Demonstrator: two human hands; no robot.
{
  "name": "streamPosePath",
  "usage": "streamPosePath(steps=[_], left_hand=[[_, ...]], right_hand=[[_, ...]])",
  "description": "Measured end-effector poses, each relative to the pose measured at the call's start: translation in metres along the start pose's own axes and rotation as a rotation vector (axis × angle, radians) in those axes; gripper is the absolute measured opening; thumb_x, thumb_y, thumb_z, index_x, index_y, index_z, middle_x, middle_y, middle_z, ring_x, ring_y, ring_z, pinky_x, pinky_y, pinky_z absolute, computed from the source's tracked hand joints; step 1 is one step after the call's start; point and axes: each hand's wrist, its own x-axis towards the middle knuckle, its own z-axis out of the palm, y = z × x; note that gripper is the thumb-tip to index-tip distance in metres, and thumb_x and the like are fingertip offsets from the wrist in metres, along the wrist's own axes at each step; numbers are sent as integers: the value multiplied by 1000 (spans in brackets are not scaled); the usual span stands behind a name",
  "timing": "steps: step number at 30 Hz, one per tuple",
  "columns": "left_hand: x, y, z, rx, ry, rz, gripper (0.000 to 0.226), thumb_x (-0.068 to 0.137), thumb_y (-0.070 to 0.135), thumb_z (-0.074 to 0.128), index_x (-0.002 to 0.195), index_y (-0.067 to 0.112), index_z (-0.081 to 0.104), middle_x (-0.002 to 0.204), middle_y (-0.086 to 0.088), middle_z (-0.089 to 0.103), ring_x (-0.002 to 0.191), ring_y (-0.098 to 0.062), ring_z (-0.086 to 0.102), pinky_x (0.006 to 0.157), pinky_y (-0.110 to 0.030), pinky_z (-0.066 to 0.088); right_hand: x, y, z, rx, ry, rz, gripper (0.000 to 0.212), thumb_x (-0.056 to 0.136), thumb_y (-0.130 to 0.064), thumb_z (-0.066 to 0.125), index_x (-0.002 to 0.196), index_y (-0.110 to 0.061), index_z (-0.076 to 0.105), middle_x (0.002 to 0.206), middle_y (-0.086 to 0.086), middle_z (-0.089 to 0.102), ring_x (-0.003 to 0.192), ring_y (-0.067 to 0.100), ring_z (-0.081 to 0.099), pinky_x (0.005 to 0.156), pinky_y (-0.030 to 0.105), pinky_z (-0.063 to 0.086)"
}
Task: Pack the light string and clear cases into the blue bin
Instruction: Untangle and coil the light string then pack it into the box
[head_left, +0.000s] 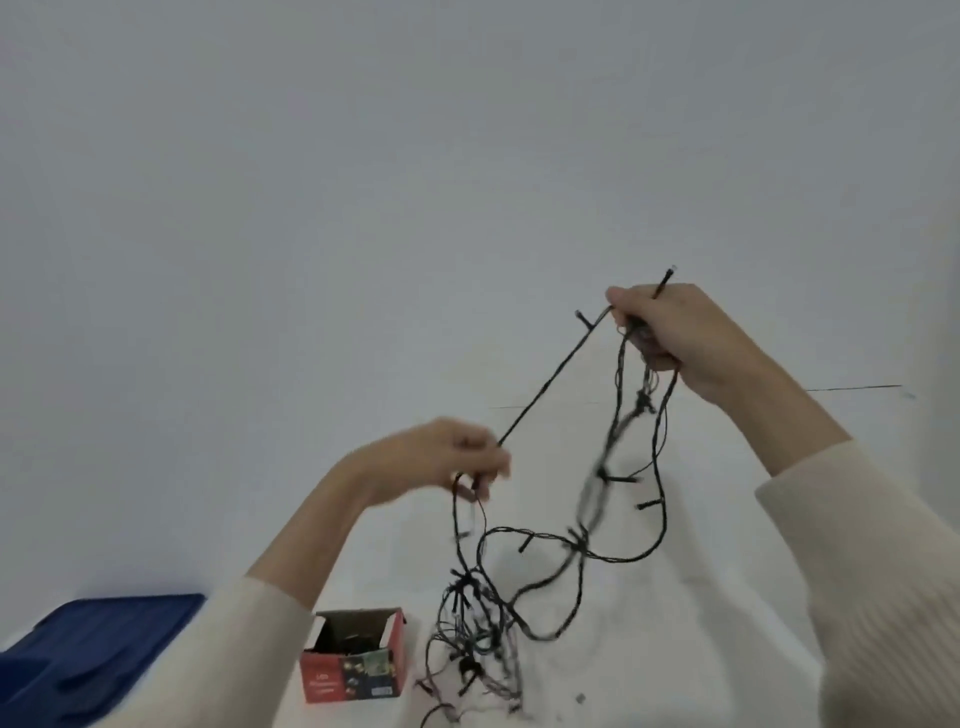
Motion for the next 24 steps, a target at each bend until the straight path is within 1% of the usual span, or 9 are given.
streamPosePath(steps=[2,4,6,8,10,13,17,21,24], left_hand=[[0,-18,8,122,-18,-73,17,96,29,50,92,17,61,79,0,67,81,-14,63,90,-38,48],[4,-16,9,-60,245,8,15,97,21,48,90,13,60,72,-4,66,74,-18,64,84,-38,50],[7,-3,3,-211,400,76,17,97,19,47,89,11,60,63,-3,61,62,-16,63,74,-32,52],[10,9,1,-70,326,91,17,97,19,49,92,10,62,59,-2,58,55,-15,62,66,-29,51],[13,18,-2,-4,345,105,16,96,16,49,95,9,64,59,-1,54,52,-14,59,62,-29,48],[17,32,-3,113,360,158,11,94,15,53,98,11,63,60,0,57,50,-14,56,55,-22,47],[21,28,-1,-85,454,161,24,86,19,67,101,12,50,71,-4,70,55,-9,60,53,-16,47],[14,8,0,-207,301,111,12,86,15,66,94,7,63,79,-5,72,62,-10,59,60,-19,50],[15,-5,3,-153,344,70,10,87,21,64,88,12,69,67,3,66,56,-8,52,59,-19,46]], right_hand=[[2,15,7,-122,160,-31,39,94,-28,52,56,-16,49,47,-4,35,43,12,29,44,23,25],[0,29,15,-385,208,-113,40,95,-30,50,56,-18,52,51,-2,41,51,17,40,50,25,29],[-5,36,16,-749,-34,-101,34,93,-35,52,62,-21,59,58,-4,49,64,19,50,58,27,32],[-11,38,17,-860,-302,-6,21,87,-43,60,86,-23,64,70,-7,51,75,14,52,63,26,34],[-17,35,22,-576,-351,60,37,78,-53,65,106,-31,60,68,-8,45,66,5,48,58,21,32],[-15,31,29,-199,-377,97,53,68,-65,61,108,-30,64,62,-3,36,49,7,33,46,20,24],[-11,29,31,-161,-426,84,32,90,-36,58,71,-11,62,51,-6,29,41,8,24,40,17,20],[-5,32,17,-67,-262,81,30,95,-25,53,67,-13,53,49,-8,34,41,7,23,39,16,19],[-3,39,13,-50,-214,68,30,95,-24,51,68,-13,52,49,-9,35,40,6,24,40,16,20]])
